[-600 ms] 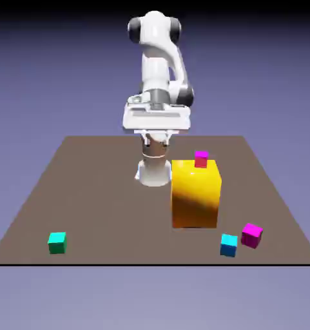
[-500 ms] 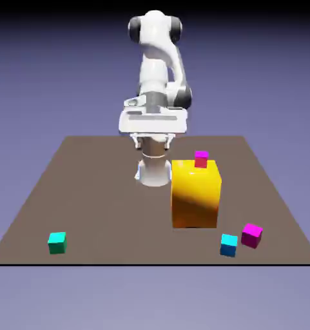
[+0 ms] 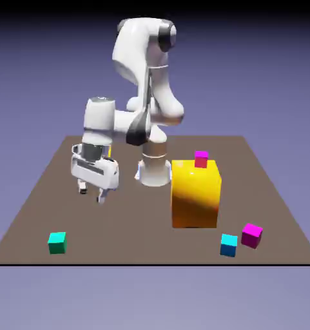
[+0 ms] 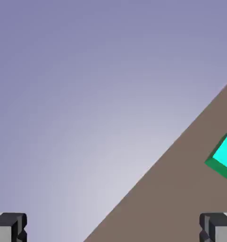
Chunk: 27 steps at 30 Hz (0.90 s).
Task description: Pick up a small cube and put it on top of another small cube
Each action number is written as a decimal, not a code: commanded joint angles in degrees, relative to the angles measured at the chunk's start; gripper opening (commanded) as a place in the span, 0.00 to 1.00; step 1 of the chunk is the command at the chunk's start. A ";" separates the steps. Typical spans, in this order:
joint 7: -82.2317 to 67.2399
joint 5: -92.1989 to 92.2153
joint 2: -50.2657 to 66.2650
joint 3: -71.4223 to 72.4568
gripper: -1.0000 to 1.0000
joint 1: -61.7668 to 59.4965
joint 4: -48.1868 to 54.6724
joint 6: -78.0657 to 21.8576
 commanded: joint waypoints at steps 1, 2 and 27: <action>2.00 -0.20 2.08 0.20 0.50 -1.30 1.41 -0.92; 3.99 -0.41 4.15 0.40 0.50 -2.74 2.82 -1.85; 15.00 -6.32 17.39 11.22 0.00 -4.31 11.13 -10.08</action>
